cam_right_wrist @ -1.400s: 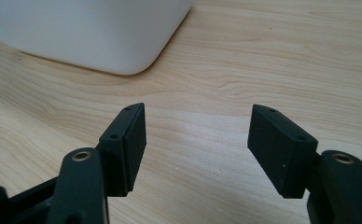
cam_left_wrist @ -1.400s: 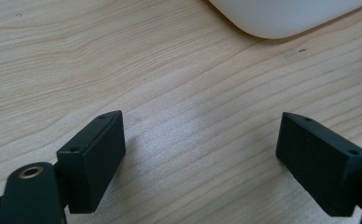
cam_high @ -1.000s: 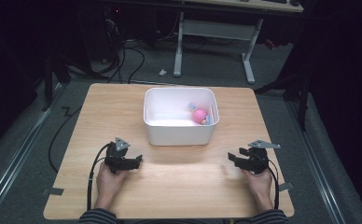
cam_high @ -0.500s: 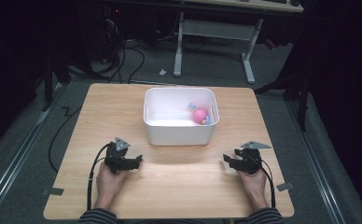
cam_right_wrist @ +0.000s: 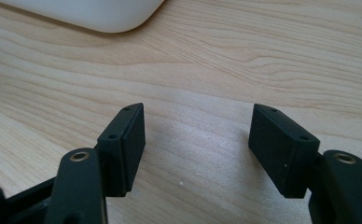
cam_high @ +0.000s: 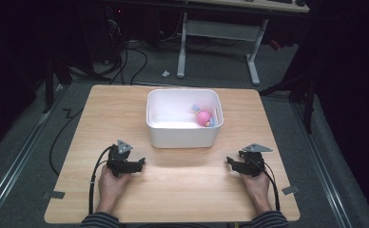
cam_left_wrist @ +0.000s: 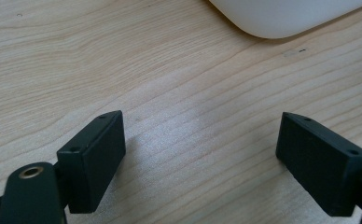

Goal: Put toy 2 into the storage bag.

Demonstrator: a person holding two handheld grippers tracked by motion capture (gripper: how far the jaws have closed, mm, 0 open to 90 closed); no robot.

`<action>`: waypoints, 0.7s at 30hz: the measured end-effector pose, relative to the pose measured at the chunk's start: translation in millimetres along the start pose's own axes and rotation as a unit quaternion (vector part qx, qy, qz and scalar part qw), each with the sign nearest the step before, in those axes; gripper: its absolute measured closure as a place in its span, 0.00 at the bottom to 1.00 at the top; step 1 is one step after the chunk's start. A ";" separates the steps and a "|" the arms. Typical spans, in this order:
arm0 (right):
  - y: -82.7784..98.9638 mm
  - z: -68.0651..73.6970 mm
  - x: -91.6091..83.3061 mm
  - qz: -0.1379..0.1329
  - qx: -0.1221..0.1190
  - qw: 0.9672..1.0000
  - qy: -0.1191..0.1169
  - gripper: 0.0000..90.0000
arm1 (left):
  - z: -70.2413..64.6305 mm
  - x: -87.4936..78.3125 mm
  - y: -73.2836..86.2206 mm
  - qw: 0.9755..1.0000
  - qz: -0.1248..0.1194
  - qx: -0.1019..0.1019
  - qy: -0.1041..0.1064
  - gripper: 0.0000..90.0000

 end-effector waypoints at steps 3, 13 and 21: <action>0.2 1.8 1.1 0.004 -0.020 1.000 0.013 0.38 | 0.0 0.0 0.0 1.000 0.000 0.000 0.000 0.18; 1.7 2.2 0.4 0.008 -0.020 1.000 0.007 0.34 | -0.1 0.0 0.0 1.000 0.000 -0.001 0.000 0.18; 2.6 2.2 0.0 0.009 -0.017 1.000 0.009 0.31 | 0.0 0.0 0.0 1.000 0.000 0.000 0.000 0.18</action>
Point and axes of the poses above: each handheld gripper's, and its own axes: x roughly forward along the jaws, y roughly out of its underside, z roughly to its left, the point moved 9 cm from there along x, roughly forward along the jaws, and after that the axes turned 2 degrees about z, right-handed, at the moved point
